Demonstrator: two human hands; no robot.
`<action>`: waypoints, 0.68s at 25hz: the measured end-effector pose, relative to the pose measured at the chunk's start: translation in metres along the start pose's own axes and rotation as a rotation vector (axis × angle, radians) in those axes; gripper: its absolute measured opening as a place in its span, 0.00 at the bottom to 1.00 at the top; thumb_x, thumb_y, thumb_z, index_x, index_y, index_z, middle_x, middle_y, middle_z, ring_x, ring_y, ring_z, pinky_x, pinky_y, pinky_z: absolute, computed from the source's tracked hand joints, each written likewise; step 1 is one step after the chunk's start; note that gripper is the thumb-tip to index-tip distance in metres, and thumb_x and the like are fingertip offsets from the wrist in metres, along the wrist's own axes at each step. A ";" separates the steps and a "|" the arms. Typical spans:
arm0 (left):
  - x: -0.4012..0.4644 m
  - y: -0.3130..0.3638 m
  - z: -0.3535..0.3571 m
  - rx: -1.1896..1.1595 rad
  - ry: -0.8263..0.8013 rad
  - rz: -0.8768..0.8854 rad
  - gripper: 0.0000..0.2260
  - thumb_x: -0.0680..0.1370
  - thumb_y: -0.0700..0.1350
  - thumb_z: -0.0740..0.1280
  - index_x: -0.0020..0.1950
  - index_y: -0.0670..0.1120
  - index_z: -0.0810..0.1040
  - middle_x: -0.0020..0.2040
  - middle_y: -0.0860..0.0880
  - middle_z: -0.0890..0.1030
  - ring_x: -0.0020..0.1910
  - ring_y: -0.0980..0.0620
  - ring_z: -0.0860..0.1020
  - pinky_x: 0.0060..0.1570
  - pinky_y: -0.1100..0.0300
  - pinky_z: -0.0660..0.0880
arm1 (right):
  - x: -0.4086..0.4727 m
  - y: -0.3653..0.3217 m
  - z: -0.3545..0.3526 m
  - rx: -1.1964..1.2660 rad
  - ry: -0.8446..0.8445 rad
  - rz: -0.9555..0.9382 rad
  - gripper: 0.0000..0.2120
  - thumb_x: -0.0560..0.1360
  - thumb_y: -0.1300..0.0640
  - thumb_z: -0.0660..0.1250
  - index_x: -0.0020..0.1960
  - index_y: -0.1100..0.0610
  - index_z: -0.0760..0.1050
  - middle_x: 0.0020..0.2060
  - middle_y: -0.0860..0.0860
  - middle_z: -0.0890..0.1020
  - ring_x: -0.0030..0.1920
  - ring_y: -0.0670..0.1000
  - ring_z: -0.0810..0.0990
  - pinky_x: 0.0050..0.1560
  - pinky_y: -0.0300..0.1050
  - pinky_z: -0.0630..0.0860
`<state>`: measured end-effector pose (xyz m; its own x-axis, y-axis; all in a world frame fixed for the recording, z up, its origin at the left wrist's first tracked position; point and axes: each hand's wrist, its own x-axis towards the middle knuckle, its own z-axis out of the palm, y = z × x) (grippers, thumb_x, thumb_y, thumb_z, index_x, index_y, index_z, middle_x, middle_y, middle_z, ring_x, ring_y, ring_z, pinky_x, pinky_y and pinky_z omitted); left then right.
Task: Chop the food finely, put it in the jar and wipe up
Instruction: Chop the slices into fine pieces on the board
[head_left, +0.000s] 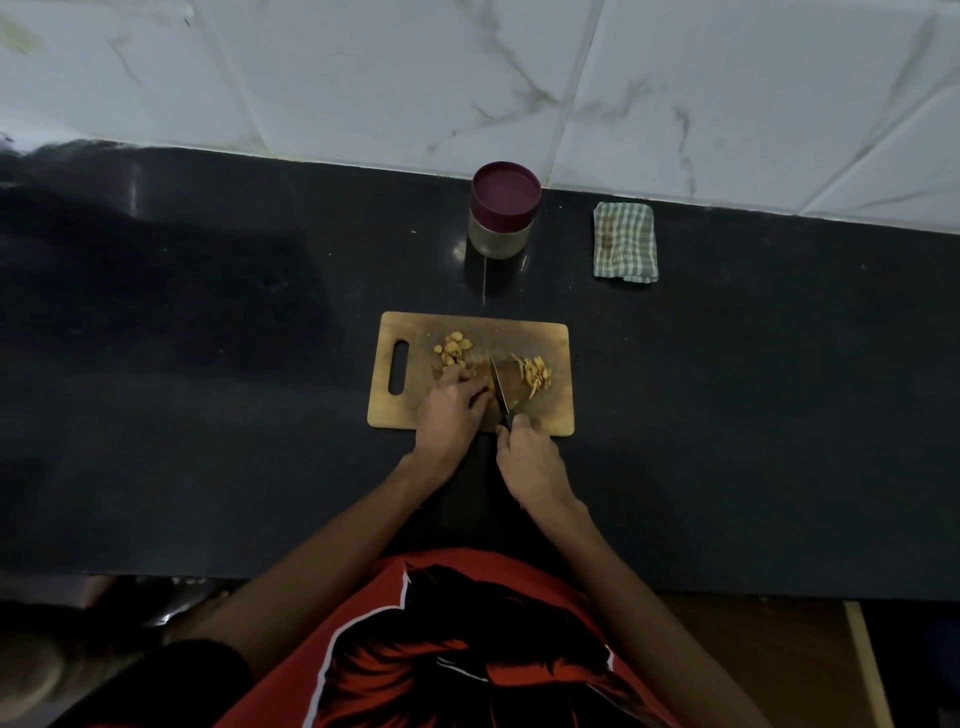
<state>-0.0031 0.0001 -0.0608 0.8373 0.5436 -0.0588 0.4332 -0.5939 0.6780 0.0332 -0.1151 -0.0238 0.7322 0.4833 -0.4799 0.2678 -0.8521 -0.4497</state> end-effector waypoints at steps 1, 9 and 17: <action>0.000 0.000 0.000 0.001 0.003 0.001 0.11 0.77 0.42 0.66 0.59 0.43 0.80 0.57 0.45 0.75 0.49 0.50 0.77 0.48 0.54 0.78 | -0.001 -0.001 0.000 -0.011 0.001 0.001 0.11 0.84 0.53 0.54 0.58 0.60 0.69 0.51 0.58 0.79 0.51 0.57 0.80 0.42 0.50 0.74; 0.002 0.005 -0.002 0.034 -0.019 -0.027 0.11 0.78 0.42 0.66 0.58 0.42 0.80 0.57 0.45 0.75 0.50 0.48 0.77 0.49 0.51 0.77 | -0.001 -0.007 0.002 -0.092 -0.039 0.064 0.10 0.83 0.57 0.54 0.60 0.61 0.68 0.55 0.60 0.79 0.55 0.60 0.80 0.43 0.49 0.70; 0.000 0.005 -0.002 0.023 -0.001 -0.042 0.10 0.77 0.43 0.66 0.56 0.42 0.81 0.54 0.45 0.75 0.48 0.48 0.77 0.47 0.49 0.77 | -0.011 -0.003 0.004 -0.061 0.002 0.070 0.12 0.84 0.54 0.53 0.59 0.61 0.68 0.54 0.60 0.80 0.54 0.59 0.80 0.42 0.48 0.69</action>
<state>-0.0014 -0.0019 -0.0557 0.8183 0.5682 -0.0875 0.4757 -0.5838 0.6579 0.0221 -0.1166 -0.0200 0.7515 0.4221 -0.5071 0.2535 -0.8943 -0.3687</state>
